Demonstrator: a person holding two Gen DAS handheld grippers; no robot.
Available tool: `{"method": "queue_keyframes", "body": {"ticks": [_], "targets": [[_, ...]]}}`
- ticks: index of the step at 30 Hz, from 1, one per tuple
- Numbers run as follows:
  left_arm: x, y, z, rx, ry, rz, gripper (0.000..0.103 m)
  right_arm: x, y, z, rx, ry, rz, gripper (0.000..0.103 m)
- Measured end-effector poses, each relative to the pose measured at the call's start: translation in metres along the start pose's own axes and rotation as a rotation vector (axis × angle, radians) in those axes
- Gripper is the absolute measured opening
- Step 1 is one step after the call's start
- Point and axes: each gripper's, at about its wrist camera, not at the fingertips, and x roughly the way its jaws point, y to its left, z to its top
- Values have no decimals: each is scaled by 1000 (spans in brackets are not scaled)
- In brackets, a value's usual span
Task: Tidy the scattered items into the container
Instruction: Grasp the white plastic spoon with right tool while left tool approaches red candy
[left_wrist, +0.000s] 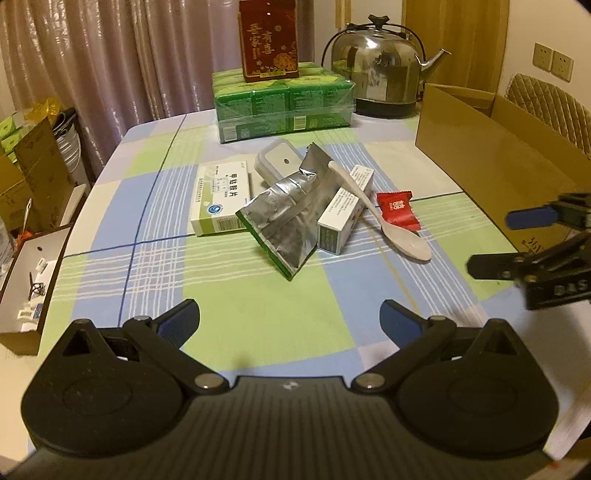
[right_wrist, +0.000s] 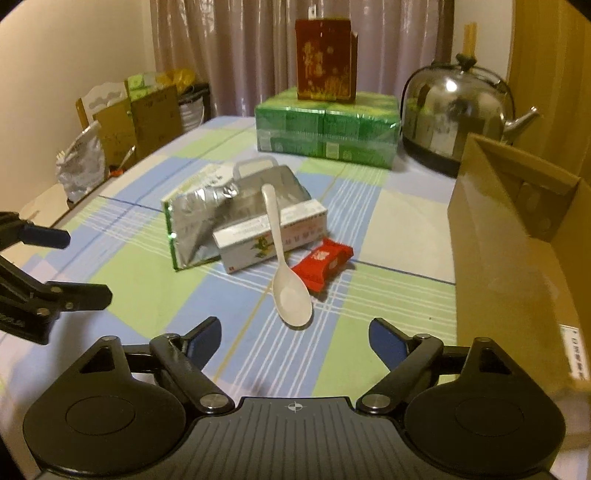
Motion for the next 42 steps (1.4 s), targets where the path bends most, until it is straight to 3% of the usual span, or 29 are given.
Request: {"method": "queue_keyframes", "body": {"ticks": [9, 23, 31, 42], "targets": [[32, -13, 10, 81, -25, -54, 101, 45, -13, 3, -18, 44, 20, 70], [59, -9, 16, 53, -19, -75, 98, 85, -15, 8, -40, 59, 61, 51], [63, -9, 14, 43, -10, -69, 98, 88, -11, 11, -56, 47, 64, 31], [61, -15, 14, 56, -11, -66, 98, 58, -11, 3, -29, -7, 51, 30]]}}
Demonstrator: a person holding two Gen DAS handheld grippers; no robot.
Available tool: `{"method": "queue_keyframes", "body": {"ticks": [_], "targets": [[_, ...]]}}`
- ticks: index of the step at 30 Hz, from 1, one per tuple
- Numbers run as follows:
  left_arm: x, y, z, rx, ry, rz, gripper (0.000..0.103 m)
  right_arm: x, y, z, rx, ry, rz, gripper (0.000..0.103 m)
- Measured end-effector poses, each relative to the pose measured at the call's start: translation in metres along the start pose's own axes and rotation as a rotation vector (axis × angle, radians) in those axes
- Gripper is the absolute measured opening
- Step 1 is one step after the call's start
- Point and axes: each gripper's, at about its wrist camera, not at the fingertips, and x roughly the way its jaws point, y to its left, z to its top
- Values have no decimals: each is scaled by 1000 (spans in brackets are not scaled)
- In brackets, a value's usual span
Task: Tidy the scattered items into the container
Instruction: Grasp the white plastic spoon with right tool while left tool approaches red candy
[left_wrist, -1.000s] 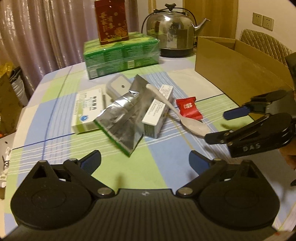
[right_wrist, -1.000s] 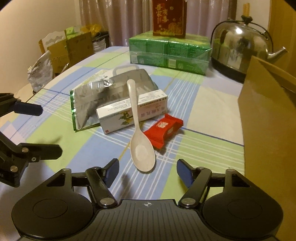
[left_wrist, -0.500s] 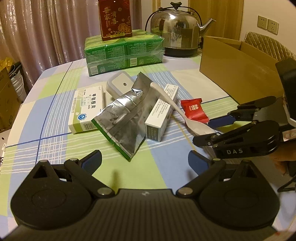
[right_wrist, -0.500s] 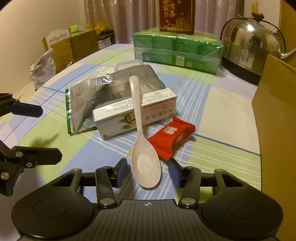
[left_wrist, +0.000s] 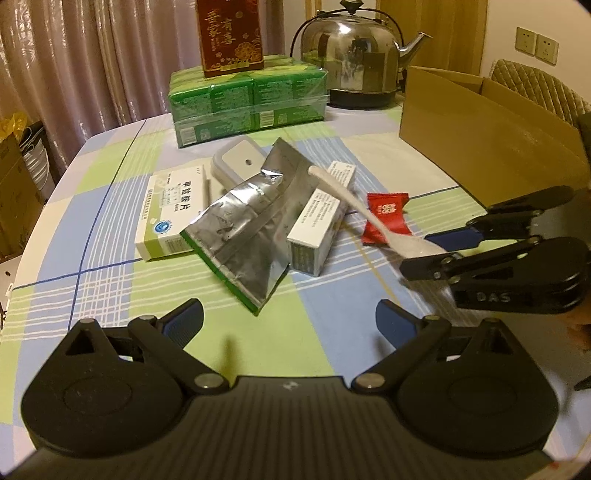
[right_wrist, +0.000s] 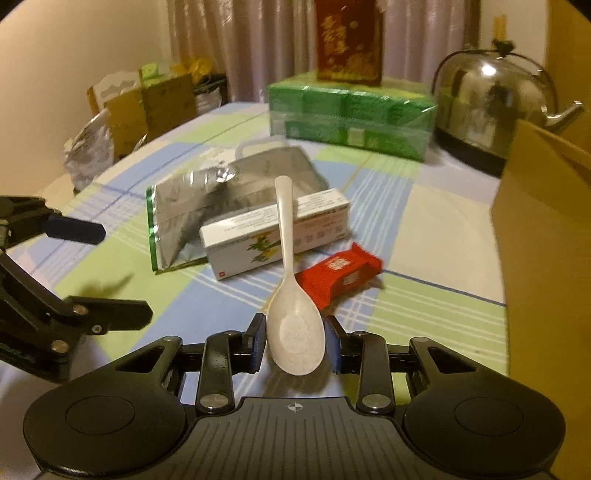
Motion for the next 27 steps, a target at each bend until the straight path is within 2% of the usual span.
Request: {"method": "queue_keyframes", "body": {"ticks": [6, 9, 12, 17, 22, 27], "targets": [[3, -17, 8, 37, -18, -37, 93, -24, -15, -6, 69, -59, -76, 30], [9, -28, 14, 78, -26, -72, 86, -28, -26, -6, 123, -68, -110, 30], [17, -42, 22, 131, -41, -116, 76, -28, -37, -4, 160, -71, -124, 30], [38, -62, 35, 189, -44, -165, 72, -27, -50, -5, 211, -66, -133, 30], [64, -74, 47, 210, -8, -170, 41, -26, -52, -7, 228, -75, -135, 30], [81, -76, 51, 218, 4, -145, 41, -22, -55, -7, 248, -82, -144, 30]]}}
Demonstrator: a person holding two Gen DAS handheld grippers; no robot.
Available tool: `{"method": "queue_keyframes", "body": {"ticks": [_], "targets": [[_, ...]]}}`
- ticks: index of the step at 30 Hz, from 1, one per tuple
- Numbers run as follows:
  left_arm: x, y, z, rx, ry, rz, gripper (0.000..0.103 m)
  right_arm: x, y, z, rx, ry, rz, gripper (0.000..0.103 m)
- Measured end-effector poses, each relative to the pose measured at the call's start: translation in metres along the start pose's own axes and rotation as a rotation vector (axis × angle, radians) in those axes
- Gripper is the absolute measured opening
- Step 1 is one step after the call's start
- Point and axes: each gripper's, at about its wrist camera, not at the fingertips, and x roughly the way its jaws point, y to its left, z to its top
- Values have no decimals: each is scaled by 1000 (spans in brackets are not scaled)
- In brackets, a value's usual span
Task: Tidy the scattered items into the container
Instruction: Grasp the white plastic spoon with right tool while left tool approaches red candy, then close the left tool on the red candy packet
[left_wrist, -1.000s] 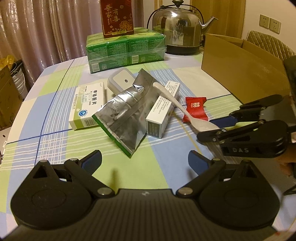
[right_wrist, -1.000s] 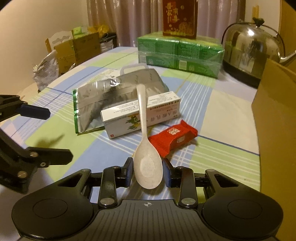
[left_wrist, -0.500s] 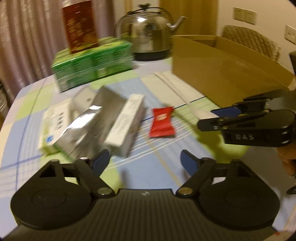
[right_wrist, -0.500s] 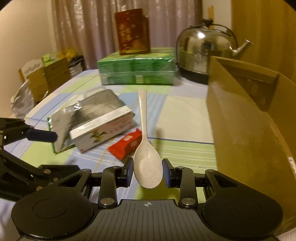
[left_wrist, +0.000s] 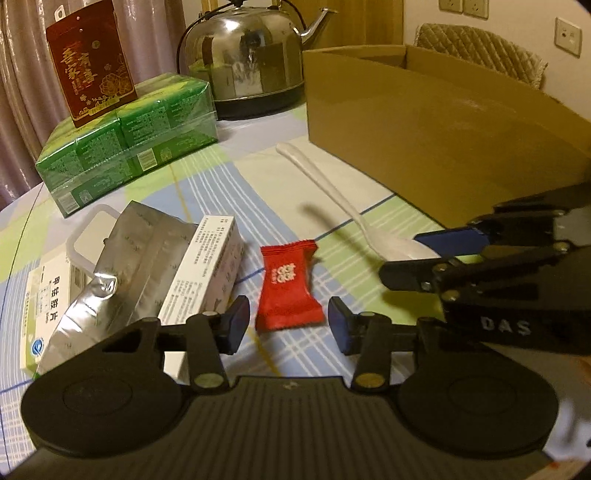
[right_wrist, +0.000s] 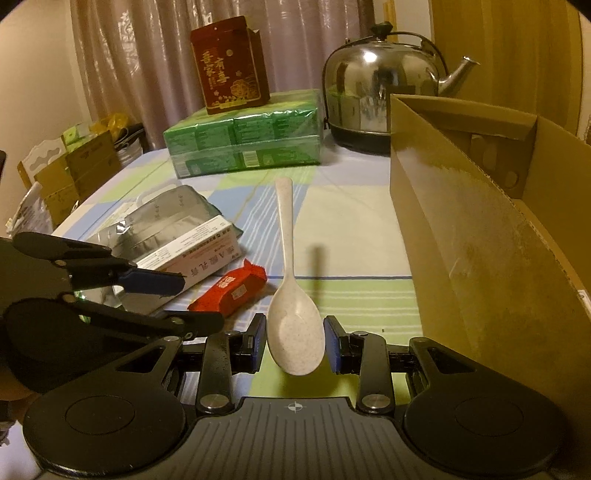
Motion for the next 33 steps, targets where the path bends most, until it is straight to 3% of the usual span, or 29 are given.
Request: {"method": "queue_keyframes", "body": {"ticks": [9, 16, 19, 24, 29, 31, 33], "targets": [[24, 4, 5, -14, 41, -6, 41, 4, -1, -1, 16, 1, -6, 30], [4, 1, -3, -25, 75, 11, 10, -1, 0, -3, 18, 8, -3, 30], [-16, -2, -18, -44, 88, 18, 8, -7, 4, -8, 10, 15, 2, 30], [-44, -8, -44, -38, 102, 35, 8, -20, 9, -19, 13, 23, 6, 30], [-50, -9, -39, 28, 51, 56, 11, -26, 7, -22, 58, 26, -8, 30], [-46, -8, -30, 58, 33, 61, 27, -27, 6, -22, 75, 24, -16, 30], [-39, -7, -22, 87, 12, 44, 30, -28, 6, -22, 94, 23, -22, 30]]}}
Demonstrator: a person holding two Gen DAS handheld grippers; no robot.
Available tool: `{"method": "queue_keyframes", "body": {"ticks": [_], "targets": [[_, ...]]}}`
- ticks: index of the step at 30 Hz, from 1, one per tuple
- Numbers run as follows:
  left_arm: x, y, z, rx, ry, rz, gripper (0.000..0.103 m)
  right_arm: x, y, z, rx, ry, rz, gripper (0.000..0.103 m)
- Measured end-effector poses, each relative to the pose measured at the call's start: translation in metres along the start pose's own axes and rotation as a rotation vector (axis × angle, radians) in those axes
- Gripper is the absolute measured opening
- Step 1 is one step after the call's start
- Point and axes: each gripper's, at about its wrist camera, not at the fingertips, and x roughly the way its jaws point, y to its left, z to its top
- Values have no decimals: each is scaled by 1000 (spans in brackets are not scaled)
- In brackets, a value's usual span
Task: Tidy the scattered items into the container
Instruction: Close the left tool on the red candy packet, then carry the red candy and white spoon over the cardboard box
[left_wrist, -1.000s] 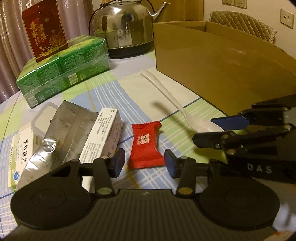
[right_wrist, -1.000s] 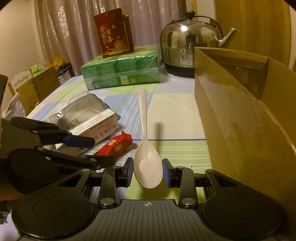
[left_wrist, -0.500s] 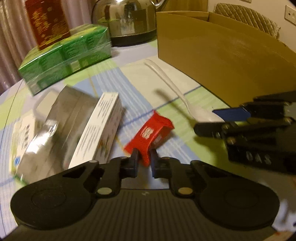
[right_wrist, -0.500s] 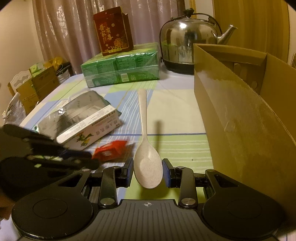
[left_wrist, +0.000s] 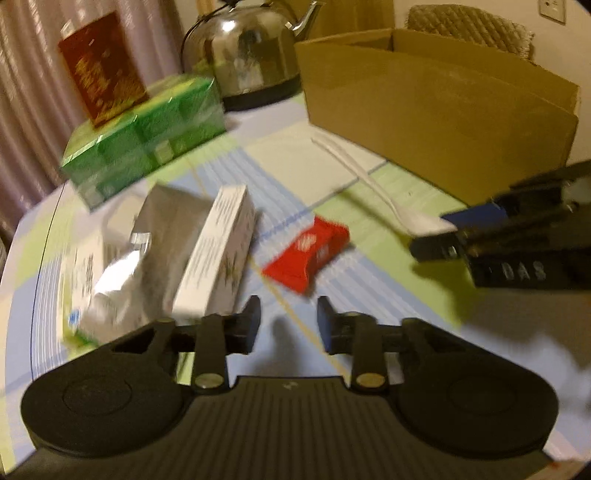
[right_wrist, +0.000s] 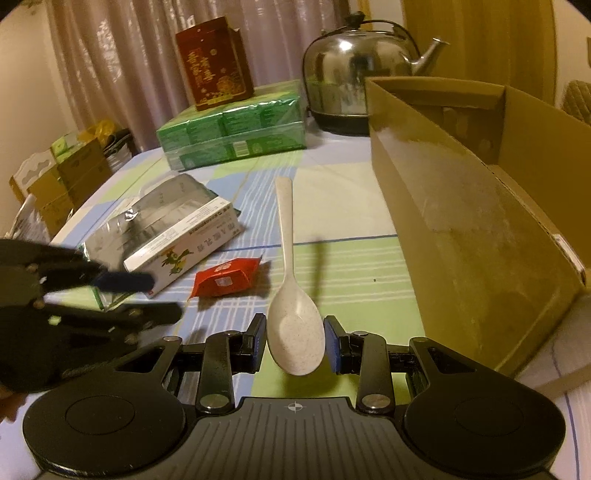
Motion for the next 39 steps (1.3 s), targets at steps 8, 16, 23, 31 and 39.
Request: {"method": "queue_keyframes", "body": {"ticks": [8, 16, 23, 31, 39], "targets": [[40, -1, 23, 114, 11, -57, 37, 5, -5, -6, 83, 7, -28, 30], [59, 4, 30, 84, 30, -85, 30, 11, -10, -6, 105, 4, -29, 30], [35, 0, 13, -13, 79, -98, 23, 5, -9, -9, 93, 6, -28, 30], [-19, -22, -27, -99, 111, -70, 23, -14, 0, -20, 72, 15, -10, 30], [-32, -12, -33, -168, 96, -69, 38, -24, 6, -29, 50, 25, -1, 30]]}}
